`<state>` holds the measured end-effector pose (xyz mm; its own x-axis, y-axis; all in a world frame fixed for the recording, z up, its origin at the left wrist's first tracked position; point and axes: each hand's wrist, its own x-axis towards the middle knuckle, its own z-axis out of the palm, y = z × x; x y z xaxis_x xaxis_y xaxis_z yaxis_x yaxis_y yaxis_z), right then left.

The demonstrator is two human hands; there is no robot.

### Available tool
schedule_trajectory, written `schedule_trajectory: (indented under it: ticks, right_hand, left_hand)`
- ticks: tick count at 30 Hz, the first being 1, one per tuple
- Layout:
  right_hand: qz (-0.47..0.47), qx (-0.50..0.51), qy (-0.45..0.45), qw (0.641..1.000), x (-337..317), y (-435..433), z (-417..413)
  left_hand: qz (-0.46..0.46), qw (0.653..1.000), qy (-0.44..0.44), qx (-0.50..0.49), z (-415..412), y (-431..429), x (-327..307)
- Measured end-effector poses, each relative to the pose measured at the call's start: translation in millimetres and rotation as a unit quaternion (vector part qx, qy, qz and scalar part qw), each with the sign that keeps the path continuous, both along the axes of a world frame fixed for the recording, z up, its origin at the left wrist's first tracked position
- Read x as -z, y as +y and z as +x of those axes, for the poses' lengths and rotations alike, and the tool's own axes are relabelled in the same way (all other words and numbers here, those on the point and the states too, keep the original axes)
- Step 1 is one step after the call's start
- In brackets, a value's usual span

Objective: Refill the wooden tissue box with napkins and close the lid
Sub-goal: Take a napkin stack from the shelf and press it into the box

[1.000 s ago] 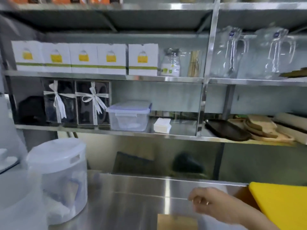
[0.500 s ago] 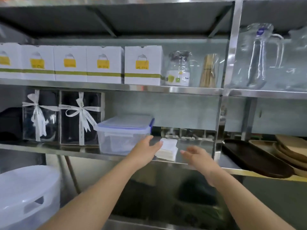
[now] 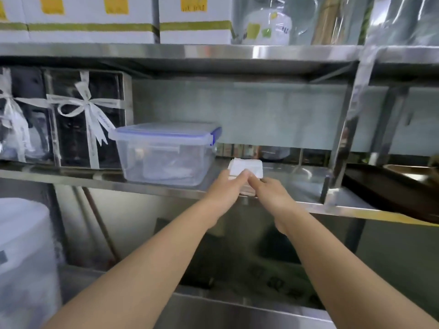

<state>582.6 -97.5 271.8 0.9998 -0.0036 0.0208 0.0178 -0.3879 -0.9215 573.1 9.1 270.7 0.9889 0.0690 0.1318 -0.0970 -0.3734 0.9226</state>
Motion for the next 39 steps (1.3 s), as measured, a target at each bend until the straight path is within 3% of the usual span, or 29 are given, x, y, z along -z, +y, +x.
schedule_trajectory:
  ticks: [4,8,14,19,21,24,27,29,31,39]
  right_hand:
    - [0.166,0.061,-0.008,0.984,-0.7,7.3,-9.2]
    - [0.191,0.137,-0.015,0.972,1.7,15.9,-7.2]
    - [0.314,0.137,0.064,0.937,8.5,13.0,-4.4]
    - [0.351,0.139,0.054,0.924,7.2,8.7,-11.2]
    - [0.352,0.131,0.051,0.925,8.1,3.8,-17.3]
    - [0.359,0.111,0.076,0.924,12.0,-7.1,-35.0]
    - [0.368,0.031,0.105,0.923,23.2,-19.8,-58.4]
    - [0.355,-0.02,0.121,0.927,32.6,-26.9,-74.5]
    - [0.337,-0.041,0.127,0.932,41.1,-32.6,-88.6]
    - [0.27,-0.009,0.139,0.953,59.2,-35.7,-149.6]
  left_hand:
    - [-0.085,0.995,-0.027,-0.046,-8.0,-12.7,-0.7]
    - [-0.149,0.986,-0.026,-0.071,-13.5,-19.7,0.5]
    - [-0.167,0.983,-0.017,-0.075,-13.6,-15.8,6.0]
    - [-0.242,0.966,-0.004,-0.09,-16.9,-14.0,9.3]
    - [-0.334,0.936,0.053,-0.1,-21.3,-9.1,11.2]
    - [-0.481,0.853,0.201,-0.021,-28.4,5.6,19.3]
    - [-0.54,0.807,0.216,0.1,-40.3,18.3,32.1]
    - [-0.568,0.786,0.214,0.119,-54.7,22.0,39.4]
    - [-0.557,0.789,0.229,0.118,-73.0,27.9,47.1]
    - [-0.318,0.89,0.274,0.179,-155.7,48.1,57.0]
